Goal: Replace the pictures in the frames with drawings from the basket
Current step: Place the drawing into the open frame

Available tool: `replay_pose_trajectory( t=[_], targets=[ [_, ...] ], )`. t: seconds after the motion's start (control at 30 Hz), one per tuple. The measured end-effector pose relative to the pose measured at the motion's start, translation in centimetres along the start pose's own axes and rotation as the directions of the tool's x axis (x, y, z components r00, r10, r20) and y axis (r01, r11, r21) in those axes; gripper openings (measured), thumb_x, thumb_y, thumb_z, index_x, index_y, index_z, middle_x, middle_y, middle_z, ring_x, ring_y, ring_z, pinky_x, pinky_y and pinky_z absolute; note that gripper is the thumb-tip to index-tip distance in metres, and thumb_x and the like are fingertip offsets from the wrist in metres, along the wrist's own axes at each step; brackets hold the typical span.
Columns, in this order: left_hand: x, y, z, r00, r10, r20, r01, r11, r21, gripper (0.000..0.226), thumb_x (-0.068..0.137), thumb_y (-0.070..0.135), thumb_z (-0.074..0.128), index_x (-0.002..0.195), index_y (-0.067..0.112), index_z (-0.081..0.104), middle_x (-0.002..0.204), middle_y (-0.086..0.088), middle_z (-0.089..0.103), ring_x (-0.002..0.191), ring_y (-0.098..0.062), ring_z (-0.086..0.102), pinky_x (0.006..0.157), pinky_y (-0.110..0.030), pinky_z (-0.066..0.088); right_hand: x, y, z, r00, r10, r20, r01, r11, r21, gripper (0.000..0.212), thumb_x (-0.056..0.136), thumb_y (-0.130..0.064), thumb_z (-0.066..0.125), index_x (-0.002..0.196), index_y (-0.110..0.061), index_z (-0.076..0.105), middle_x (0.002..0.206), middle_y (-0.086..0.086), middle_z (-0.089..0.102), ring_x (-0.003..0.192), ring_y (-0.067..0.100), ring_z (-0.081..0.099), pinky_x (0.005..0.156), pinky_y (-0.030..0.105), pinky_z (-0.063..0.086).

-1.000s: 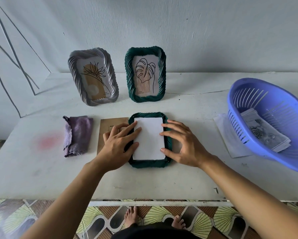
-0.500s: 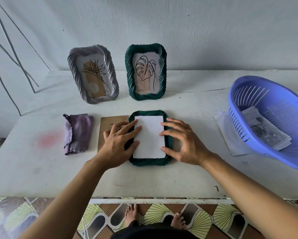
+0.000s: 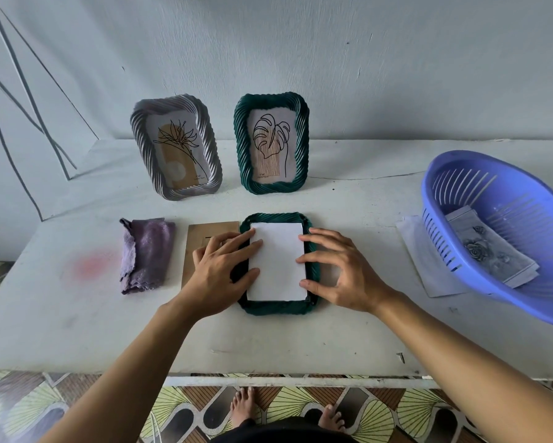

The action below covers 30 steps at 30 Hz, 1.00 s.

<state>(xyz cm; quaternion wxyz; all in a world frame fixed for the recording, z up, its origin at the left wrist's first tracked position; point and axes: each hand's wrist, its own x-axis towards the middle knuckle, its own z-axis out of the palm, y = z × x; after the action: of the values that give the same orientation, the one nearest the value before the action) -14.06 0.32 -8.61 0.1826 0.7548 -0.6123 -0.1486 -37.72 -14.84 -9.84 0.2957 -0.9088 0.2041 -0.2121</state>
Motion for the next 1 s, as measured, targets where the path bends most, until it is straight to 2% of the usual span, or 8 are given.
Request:
replay_pose_trajectory(
  t=[0.13,0.27,0.37,0.47,0.6,0.73,0.87,1.0],
  targets=[
    [0.1,-0.1,-0.7,0.998,-0.025,-0.051,0.018,0.993,-0.12,0.051,0.091,0.054,0.049,0.14,0.041,0.054,0.155,0.024,0.037,0.142,-0.009,0.032,0.101,-0.039,0.022,0.0,0.0,0.0,1.0,0.004,0.001,-0.004,1.0,-0.003,0.032,0.08,-0.044,0.079,0.108,-0.03,0.074,0.144,-0.013,0.052,0.144,0.006,0.033,0.115,0.042,0.032],
    [-0.2,-0.1,-1.3,0.972,-0.056,-0.226,0.012,0.981,-0.193,0.032,0.092,0.027,0.068,0.124,0.027,0.07,0.135,0.004,0.062,0.121,-0.019,0.057,0.102,-0.044,0.047,-0.1,-0.1,0.0,1.0,0.014,0.001,-0.014,1.0,0.003,0.032,0.08,-0.044,0.079,0.108,-0.031,0.073,0.144,-0.014,0.052,0.144,0.005,0.032,0.116,0.04,0.03],
    [-1.1,-0.7,-1.9,0.905,-0.096,-0.415,0.087,0.995,-0.041,0.023,0.09,0.023,0.066,0.111,0.018,0.074,0.117,-0.004,0.068,0.102,-0.029,0.063,0.089,-0.048,0.053,-0.1,0.0,0.0,1.0,0.01,-0.004,-0.01,1.0,0.0,0.032,0.079,-0.043,0.079,0.108,-0.03,0.073,0.143,-0.014,0.053,0.143,0.005,0.033,0.115,0.04,0.031],
    [-1.9,-1.3,-2.4,0.92,-0.21,-0.33,0.237,0.97,0.043,0.03,0.089,0.037,0.059,0.114,0.024,0.069,0.119,-0.008,0.065,0.104,-0.039,0.06,0.089,-0.048,0.05,-0.1,0.0,0.1,1.0,0.005,-0.007,-0.005,1.0,0.0,0.032,0.08,-0.043,0.079,0.108,-0.03,0.073,0.143,-0.013,0.053,0.143,0.005,0.033,0.115,0.04,0.031],
    [-1.0,-1.8,-1.7,0.942,-0.312,-0.121,0.333,0.914,0.234,0.039,0.084,0.065,0.036,0.106,0.038,0.052,0.123,0.003,0.061,0.12,-0.029,0.051,0.096,-0.044,0.046,-0.1,0.0,0.0,1.0,-0.001,-0.005,0.001,1.0,0.003,0.032,0.08,-0.043,0.079,0.108,-0.029,0.073,0.143,-0.013,0.053,0.143,0.005,0.033,0.116,0.039,0.031],
    [-0.4,-1.6,-1.9,0.929,-0.363,-0.077,0.371,0.896,0.245,0.031,0.084,0.055,0.027,0.096,0.036,0.048,0.116,0.004,0.06,0.12,-0.027,0.05,0.094,-0.042,0.047,-0.1,-0.1,0.0,1.0,0.003,-0.003,-0.003,1.0,-0.002,0.032,0.08,-0.044,0.078,0.108,-0.03,0.073,0.143,-0.015,0.052,0.143,0.005,0.032,0.117,0.037,0.03],
    [-1.0,0.7,-3.2,0.921,-0.369,-0.127,0.387,0.904,0.182,0.023,0.094,0.041,0.039,0.095,0.03,0.059,0.114,0.001,0.059,0.112,-0.027,0.052,0.079,-0.041,0.052,-0.1,-0.1,0.0,1.0,0.003,0.002,-0.003,1.0,-0.009,0.032,0.081,-0.046,0.077,0.109,-0.031,0.072,0.144,-0.015,0.052,0.143,0.005,0.033,0.116,0.039,0.03],
    [-1.3,0.8,-4.0,0.936,-0.326,-0.131,0.34,0.935,0.104,0.037,0.093,0.04,0.034,0.115,0.036,0.063,0.118,-0.003,0.065,0.107,-0.032,0.056,0.083,-0.045,0.053,-0.1,-0.1,0.0,1.0,0.009,0.001,-0.009,1.0,0.002,0.032,0.081,-0.044,0.077,0.109,-0.03,0.072,0.144,-0.015,0.052,0.143,0.005,0.033,0.116,0.041,0.031]
  ],
)
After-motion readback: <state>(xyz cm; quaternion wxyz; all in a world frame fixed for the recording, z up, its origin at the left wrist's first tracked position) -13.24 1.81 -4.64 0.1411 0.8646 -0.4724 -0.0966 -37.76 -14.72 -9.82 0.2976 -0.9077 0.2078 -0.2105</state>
